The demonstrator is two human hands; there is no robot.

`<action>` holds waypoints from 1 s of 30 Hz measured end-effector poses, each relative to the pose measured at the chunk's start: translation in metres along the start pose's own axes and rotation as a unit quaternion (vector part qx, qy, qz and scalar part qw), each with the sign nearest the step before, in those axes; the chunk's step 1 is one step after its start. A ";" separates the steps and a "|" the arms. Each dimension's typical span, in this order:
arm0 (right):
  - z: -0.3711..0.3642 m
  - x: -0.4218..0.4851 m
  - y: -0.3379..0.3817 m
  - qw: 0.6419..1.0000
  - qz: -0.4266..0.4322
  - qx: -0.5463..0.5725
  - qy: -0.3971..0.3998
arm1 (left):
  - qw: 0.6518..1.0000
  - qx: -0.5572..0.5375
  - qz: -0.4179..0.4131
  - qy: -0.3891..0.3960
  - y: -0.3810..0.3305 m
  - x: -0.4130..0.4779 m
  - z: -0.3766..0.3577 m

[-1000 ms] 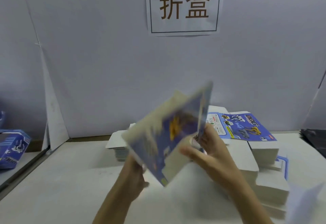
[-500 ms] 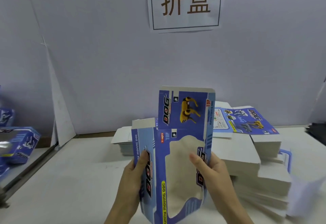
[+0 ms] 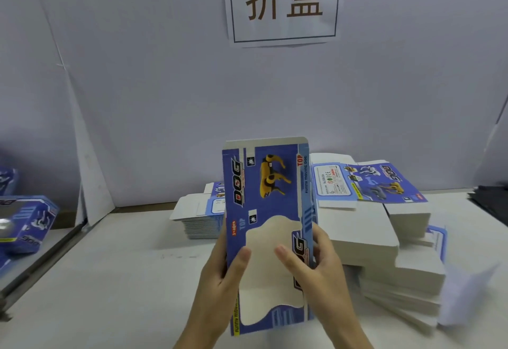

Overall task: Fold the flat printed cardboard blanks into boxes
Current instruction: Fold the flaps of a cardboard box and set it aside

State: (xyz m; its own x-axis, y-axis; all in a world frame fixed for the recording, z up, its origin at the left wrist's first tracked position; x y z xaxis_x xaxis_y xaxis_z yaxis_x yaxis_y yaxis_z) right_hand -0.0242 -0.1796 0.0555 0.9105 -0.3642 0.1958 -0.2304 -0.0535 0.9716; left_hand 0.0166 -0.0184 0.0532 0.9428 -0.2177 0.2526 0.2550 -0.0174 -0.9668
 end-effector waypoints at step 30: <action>0.016 0.016 0.001 0.999 0.036 -0.016 0.035 | 0.989 0.018 -0.040 -0.139 -0.008 0.006 0.057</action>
State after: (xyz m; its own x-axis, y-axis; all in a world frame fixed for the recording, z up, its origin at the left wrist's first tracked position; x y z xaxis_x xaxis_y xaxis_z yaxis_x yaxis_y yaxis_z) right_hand -0.0154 -0.2002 0.0578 0.9142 -0.3002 0.2723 -0.2853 0.0003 0.9584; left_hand 0.0324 0.0359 0.0646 0.9407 0.0601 0.3338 0.3336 0.0124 -0.9426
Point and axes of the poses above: each hand's wrist, its own x-axis towards the middle knuckle, its own z-axis out of the back of the hand, y = z × x, the point moved 8 cm from there along x, towards the middle knuckle
